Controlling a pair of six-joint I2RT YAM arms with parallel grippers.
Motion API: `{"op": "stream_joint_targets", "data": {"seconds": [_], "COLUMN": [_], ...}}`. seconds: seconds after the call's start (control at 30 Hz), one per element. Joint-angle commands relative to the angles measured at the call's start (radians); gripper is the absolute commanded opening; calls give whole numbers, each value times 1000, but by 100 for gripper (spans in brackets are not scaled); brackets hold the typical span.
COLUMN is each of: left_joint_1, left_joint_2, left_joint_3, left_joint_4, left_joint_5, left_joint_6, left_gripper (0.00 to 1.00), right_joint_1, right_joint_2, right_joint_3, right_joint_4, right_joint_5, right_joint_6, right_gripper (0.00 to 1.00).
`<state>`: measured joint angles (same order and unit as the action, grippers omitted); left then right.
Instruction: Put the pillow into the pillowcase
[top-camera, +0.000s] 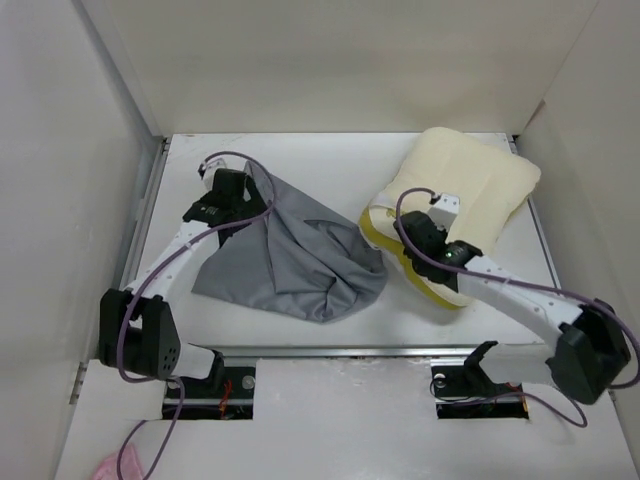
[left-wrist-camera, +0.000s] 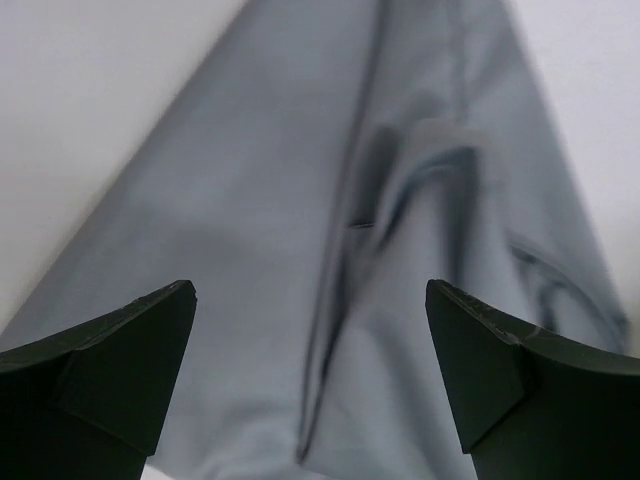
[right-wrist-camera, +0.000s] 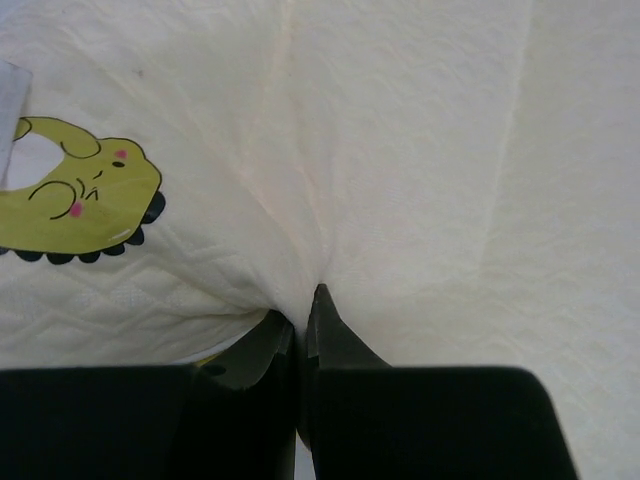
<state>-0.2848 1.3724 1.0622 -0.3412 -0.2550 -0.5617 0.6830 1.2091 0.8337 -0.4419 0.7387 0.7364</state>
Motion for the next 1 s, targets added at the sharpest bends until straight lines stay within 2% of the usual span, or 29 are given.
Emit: {"op": "stream_joint_targets", "data": {"seconds": [0.0, 0.07, 0.13, 0.17, 0.2, 0.27, 0.3, 0.33, 0.37, 0.4, 0.43, 0.5, 0.6, 0.7, 0.9, 0.97], "left_joint_1": [50, 73, 99, 110, 121, 139, 139, 139, 139, 139, 139, 139, 148, 148, 148, 148], "left_joint_2": [32, 66, 96, 108, 108, 59, 32, -36, -76, -117, -156, -258, -337, -337, -207, -159], "left_joint_3": [-50, -59, -59, -80, -94, -160, -189, -220, -250, -324, -359, -450, -510, -531, -519, -519], "left_joint_4": [-4, -4, -50, -62, -62, -81, -81, -81, -99, -99, -99, -84, -73, -49, -13, 30], "left_joint_5": [0, -27, -40, -50, -50, -29, -8, -7, 6, 34, 48, 86, 100, 109, 118, 140], "left_joint_6": [-92, -101, -118, -138, -138, -164, -182, -207, -231, -248, -288, -306, -357, -357, -320, -308], "left_gripper": [100, 100, 100, 100, 100, 100, 100, 100, 100, 100, 100, 100, 100, 100, 100, 96], "right_joint_1": [-130, -151, -151, -142, -129, -79, -57, -39, -16, -16, -4, 16, 67, 101, 110, 110], "right_joint_2": [107, 180, 195, 195, 195, 165, 126, 106, 86, 46, 27, 4, 44, 208, 336, 357], "right_joint_3": [59, 83, 108, 108, 119, 128, 128, 139, 139, 148, 148, 113, 128, 186, 232, 232], "right_joint_4": [-14, -14, -14, 32, 57, 95, 139, 149, 149, 179, 202, 259, 310, 301, 315, 324], "right_joint_5": [-25, -65, -80, -81, -96, -126, -157, -182, -261, -322, -388, -605, -755, -792, -812, -803], "right_joint_6": [50, 34, -32, -85, -204, -310, -427, -454, -482, -508, -555, -627, -707, -735, -714, -704], "right_gripper": [0, 0, 9, 19, 25, 38, 48, 63, 75, 93, 100, 100, 100, 100, 100, 95]}}
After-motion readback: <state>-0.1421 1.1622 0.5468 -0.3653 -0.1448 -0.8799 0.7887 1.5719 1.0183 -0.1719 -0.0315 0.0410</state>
